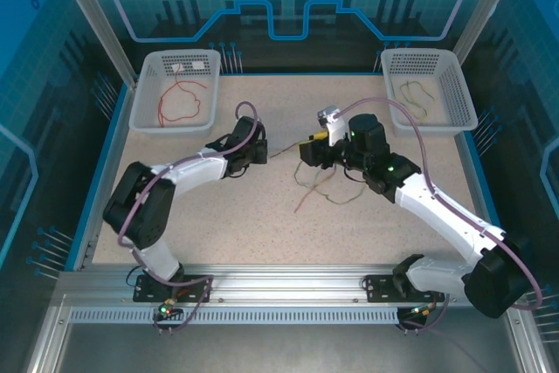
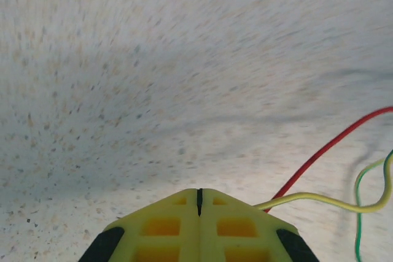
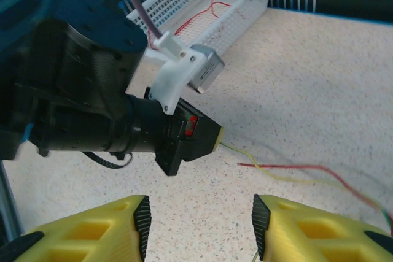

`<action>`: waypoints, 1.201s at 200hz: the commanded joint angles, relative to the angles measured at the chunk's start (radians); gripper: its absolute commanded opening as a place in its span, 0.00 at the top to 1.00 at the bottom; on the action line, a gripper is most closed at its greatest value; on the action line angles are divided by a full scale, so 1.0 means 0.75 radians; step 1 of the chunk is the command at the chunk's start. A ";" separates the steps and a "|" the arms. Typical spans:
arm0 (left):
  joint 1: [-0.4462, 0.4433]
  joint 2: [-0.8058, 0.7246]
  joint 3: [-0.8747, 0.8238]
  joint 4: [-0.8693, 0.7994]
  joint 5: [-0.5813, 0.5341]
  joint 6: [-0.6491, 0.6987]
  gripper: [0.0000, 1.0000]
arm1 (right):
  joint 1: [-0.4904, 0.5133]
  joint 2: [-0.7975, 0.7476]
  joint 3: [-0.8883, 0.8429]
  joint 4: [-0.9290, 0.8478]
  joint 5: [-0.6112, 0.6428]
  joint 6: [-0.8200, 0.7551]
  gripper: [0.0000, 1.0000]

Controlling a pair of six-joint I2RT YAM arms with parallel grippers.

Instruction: Untangle the cables

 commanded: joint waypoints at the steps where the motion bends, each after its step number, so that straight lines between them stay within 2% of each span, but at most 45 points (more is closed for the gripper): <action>1: -0.035 -0.153 0.000 -0.040 -0.054 0.097 1.00 | 0.055 0.012 0.080 -0.082 0.003 -0.281 0.48; 22: -0.065 -0.271 -0.008 -0.016 0.009 0.170 1.00 | 0.060 -0.008 0.034 -0.005 0.011 -0.434 0.32; 41: -0.109 -0.357 0.001 -0.002 0.049 0.258 1.00 | 0.081 -0.018 -0.023 0.104 0.017 -0.608 0.26; 56: -0.126 -0.410 0.013 -0.006 0.084 0.297 1.00 | 0.081 -0.015 -0.083 0.236 0.031 -0.689 0.11; 80: -0.134 -0.456 0.026 -0.017 0.156 0.329 1.00 | 0.081 0.059 -0.058 0.288 -0.006 -0.830 0.09; 117: -0.161 -0.484 0.037 -0.043 0.164 0.342 1.00 | 0.098 0.231 0.074 0.274 -0.012 -0.978 0.10; 134: -0.175 -0.503 0.027 -0.029 0.165 0.342 1.00 | 0.099 0.303 0.134 0.268 0.020 -1.026 0.16; 146: -0.182 -0.513 0.020 -0.019 0.166 0.339 1.00 | 0.094 0.347 0.191 0.221 0.026 -1.049 0.26; 154: -0.186 -0.518 0.020 -0.020 0.163 0.339 1.00 | 0.088 0.368 0.222 0.190 -0.008 -1.066 0.40; 165: -0.187 -0.524 0.022 -0.024 0.158 0.339 1.00 | 0.084 0.388 0.259 0.157 -0.041 -1.070 0.65; 193: -0.188 -0.549 0.008 -0.003 0.148 0.337 1.00 | 0.083 0.415 0.313 0.071 -0.085 -1.074 1.00; 219: -0.190 -0.561 0.000 0.012 0.114 0.332 1.00 | 0.080 0.383 0.264 0.131 -0.099 -1.033 1.00; 230: -0.188 -0.583 -0.020 0.044 0.098 0.327 0.65 | 0.072 0.371 0.254 0.145 -0.090 -0.993 1.00; 240: -0.187 -0.614 -0.055 0.090 0.075 0.315 0.60 | 0.056 0.362 0.253 0.152 -0.096 -0.949 1.00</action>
